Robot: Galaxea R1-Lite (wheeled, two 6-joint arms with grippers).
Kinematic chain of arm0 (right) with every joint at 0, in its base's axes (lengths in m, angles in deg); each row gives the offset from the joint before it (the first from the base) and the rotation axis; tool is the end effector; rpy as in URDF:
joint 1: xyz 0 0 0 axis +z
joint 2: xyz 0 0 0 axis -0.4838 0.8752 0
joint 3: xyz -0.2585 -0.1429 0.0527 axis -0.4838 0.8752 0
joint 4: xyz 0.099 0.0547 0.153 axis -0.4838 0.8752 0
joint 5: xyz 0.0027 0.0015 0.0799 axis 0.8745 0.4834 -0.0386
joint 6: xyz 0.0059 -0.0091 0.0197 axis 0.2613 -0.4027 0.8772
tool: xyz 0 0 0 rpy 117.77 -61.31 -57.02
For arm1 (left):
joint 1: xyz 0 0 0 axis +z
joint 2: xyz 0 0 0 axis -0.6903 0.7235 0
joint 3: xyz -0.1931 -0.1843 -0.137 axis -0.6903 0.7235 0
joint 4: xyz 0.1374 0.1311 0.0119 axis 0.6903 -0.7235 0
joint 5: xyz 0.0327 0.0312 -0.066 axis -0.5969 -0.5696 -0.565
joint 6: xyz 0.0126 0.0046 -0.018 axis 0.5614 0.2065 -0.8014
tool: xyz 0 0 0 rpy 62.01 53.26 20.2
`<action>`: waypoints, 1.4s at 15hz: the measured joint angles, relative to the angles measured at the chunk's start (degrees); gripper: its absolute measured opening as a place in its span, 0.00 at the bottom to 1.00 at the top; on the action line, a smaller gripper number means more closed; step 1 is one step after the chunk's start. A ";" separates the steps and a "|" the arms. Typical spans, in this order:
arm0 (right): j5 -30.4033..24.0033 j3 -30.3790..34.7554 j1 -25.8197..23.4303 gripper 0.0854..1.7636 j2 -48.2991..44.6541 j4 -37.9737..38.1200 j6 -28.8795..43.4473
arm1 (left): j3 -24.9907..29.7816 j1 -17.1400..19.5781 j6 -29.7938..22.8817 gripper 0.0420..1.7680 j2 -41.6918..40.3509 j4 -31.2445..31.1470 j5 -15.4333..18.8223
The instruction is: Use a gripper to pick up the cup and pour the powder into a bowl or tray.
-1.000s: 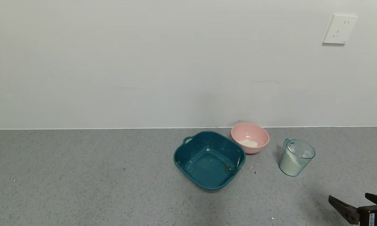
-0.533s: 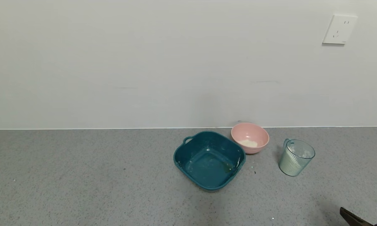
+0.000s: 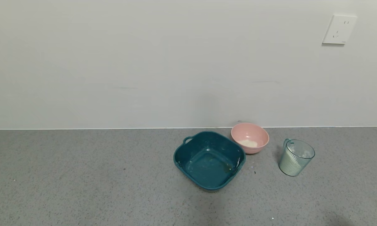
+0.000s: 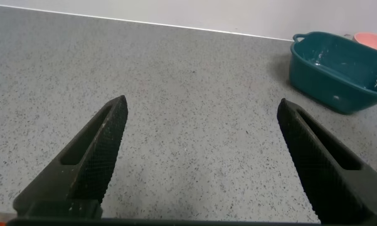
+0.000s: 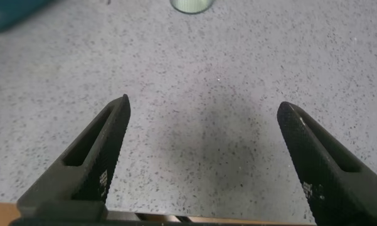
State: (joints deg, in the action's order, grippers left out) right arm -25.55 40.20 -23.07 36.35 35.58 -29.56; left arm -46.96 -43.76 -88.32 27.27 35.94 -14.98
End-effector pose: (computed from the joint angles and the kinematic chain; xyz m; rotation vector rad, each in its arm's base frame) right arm 0.0616 0.0050 0.1009 0.0154 0.4246 0.0377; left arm -0.0228 0.0004 0.0758 -0.1246 -0.0017 0.0192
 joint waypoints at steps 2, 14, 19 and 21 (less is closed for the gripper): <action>-3.17 0.05 -1.88 0.96 -4.35 1.28 -0.02 | 0.00 0.00 -0.02 0.97 0.00 0.02 0.02; -3.06 0.07 -4.85 0.96 -34.57 10.73 -0.51 | 0.00 0.00 -0.02 0.97 0.00 0.02 0.02; -2.84 -0.02 -5.21 0.96 -42.78 14.09 -2.52 | 0.00 0.00 -0.02 0.97 0.00 0.02 0.02; -3.19 0.05 -5.24 0.96 -44.93 17.59 -2.72 | 0.00 0.00 -0.02 0.97 0.00 0.02 0.00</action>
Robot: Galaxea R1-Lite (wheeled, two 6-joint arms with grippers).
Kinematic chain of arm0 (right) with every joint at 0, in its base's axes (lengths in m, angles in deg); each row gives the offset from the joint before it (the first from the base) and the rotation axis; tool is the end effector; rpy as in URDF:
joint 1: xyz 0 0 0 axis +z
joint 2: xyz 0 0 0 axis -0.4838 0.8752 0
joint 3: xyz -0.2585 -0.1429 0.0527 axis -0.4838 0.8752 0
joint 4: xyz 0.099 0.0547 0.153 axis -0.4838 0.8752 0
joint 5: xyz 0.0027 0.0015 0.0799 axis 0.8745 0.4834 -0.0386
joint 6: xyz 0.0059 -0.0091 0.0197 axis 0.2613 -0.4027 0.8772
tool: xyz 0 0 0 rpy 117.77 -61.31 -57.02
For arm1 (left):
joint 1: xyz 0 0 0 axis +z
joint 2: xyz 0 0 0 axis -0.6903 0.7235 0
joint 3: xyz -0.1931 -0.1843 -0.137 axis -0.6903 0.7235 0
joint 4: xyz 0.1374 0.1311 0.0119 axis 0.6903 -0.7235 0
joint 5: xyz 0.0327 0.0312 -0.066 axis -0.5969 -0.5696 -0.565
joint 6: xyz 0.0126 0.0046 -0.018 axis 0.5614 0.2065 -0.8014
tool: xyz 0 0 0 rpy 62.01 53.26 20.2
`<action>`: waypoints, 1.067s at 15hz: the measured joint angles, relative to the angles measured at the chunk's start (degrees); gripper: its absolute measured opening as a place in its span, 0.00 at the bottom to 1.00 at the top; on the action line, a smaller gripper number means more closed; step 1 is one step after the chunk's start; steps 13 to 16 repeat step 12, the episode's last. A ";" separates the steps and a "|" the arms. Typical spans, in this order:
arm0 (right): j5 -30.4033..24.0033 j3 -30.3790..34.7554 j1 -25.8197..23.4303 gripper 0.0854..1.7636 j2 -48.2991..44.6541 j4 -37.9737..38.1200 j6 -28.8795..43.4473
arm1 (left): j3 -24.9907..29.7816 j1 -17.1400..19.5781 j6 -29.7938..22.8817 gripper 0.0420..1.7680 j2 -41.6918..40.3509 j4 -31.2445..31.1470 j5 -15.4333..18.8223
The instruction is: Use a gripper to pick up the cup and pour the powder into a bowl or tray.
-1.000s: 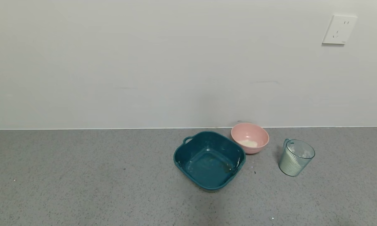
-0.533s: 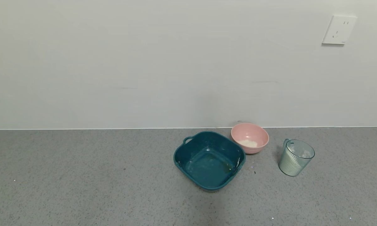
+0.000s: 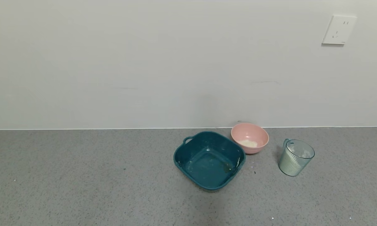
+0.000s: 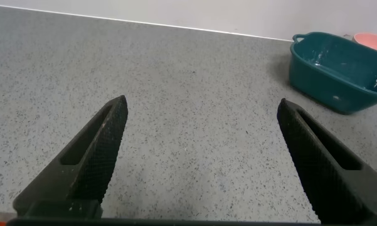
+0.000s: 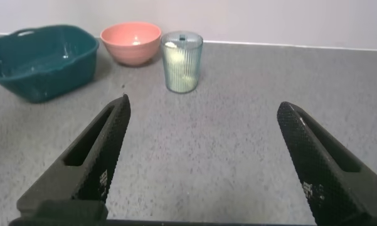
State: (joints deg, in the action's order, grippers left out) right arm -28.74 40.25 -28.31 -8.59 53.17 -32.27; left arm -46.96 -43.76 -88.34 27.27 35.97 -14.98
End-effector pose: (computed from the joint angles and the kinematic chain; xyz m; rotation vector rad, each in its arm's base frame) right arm -0.0210 -0.0003 0.0841 0.0022 -0.0516 0.0132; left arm -0.0228 0.0004 0.0758 -0.1249 -0.0022 0.0191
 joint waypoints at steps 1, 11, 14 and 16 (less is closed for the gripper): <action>0.00 0.00 -0.02 0.96 -0.60 1.88 -0.11 | 0.00 0.00 0.00 0.97 0.00 -0.02 0.02; 0.16 0.02 -0.02 0.96 -1.56 4.13 0.29 | 0.00 0.00 0.00 0.97 0.00 0.00 0.00; 0.16 0.02 -0.02 0.96 -1.56 4.16 0.27 | 0.00 0.00 0.02 0.97 0.00 0.00 0.02; 0.16 0.02 -0.02 0.96 -1.56 4.16 0.27 | 0.00 0.00 0.02 0.97 0.00 0.00 0.02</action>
